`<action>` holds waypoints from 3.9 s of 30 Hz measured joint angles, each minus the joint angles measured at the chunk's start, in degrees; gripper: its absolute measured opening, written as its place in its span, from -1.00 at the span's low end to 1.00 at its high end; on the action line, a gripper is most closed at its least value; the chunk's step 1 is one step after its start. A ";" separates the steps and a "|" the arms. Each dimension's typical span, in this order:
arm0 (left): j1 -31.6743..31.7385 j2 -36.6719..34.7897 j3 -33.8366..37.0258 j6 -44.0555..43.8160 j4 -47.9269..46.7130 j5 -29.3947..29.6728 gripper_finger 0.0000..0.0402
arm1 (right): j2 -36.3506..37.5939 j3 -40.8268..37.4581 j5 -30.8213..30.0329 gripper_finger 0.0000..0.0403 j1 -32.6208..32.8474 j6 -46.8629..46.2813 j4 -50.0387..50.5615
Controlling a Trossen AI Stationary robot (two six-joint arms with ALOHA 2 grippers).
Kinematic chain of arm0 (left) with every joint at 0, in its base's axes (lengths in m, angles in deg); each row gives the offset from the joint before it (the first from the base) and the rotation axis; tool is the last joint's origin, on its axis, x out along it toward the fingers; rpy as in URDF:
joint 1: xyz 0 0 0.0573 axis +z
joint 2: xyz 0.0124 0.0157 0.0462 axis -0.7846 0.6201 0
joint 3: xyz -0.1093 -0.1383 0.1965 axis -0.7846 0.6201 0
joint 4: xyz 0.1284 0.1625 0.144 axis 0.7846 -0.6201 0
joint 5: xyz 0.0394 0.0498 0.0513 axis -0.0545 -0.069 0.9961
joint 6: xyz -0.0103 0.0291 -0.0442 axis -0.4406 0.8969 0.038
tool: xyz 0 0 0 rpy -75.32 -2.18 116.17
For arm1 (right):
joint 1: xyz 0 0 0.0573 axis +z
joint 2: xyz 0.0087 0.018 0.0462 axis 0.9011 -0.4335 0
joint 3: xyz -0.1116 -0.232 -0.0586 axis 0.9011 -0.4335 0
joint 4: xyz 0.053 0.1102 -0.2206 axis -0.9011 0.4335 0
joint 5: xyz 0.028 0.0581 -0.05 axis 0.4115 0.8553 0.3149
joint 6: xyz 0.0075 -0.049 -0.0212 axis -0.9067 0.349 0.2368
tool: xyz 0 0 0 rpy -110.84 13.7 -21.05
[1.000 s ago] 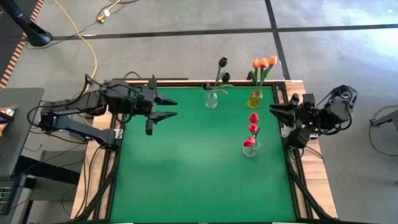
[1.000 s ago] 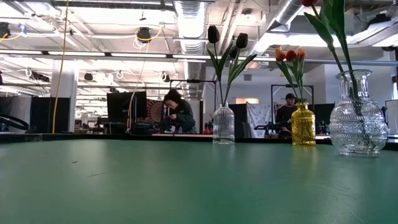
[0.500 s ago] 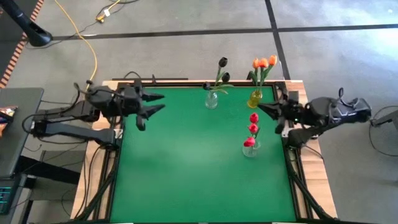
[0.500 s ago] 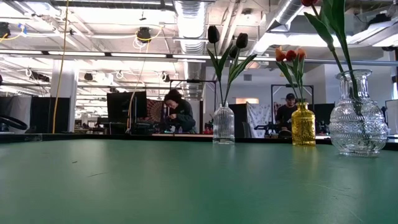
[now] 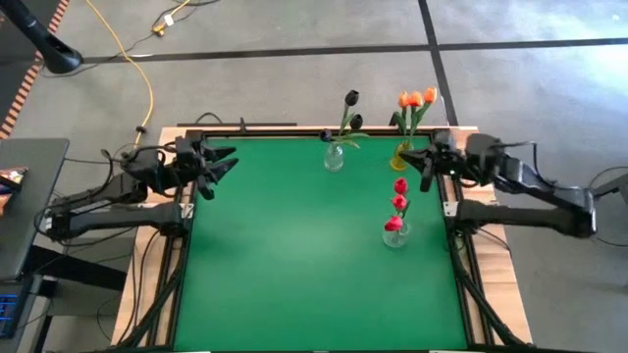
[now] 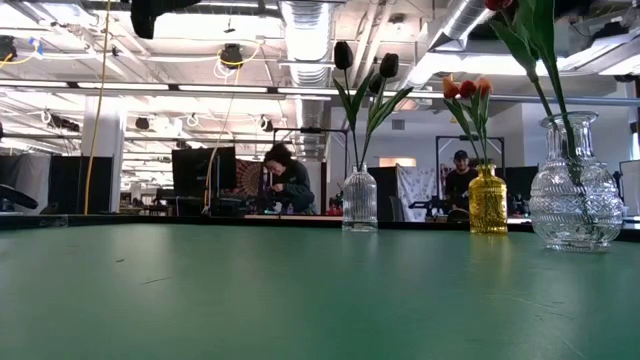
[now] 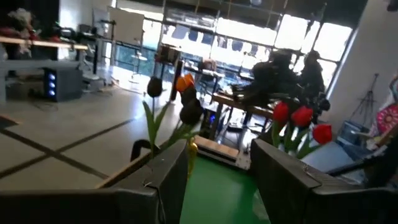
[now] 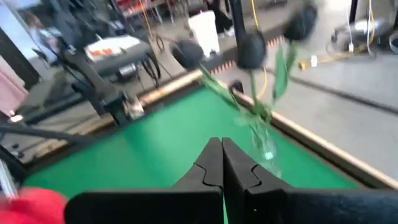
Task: Sort flowers into vase by color
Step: Return to Home position
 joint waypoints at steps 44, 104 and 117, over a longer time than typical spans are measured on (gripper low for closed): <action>0.04 -25.53 35.26 -18.74 17.34 -3.37 -0.18 | 32.26 -44.44 4.00 -0.92 1.62 -1.04 -23.99; 0.06 -23.91 37.53 -4.48 6.39 -0.95 -0.18 | 32.25 -44.56 4.01 -0.67 3.13 18.35 -23.37; 0.04 -23.91 37.53 -4.48 6.38 -0.99 -0.18 | 32.24 -44.56 4.04 -0.67 3.13 18.34 -23.37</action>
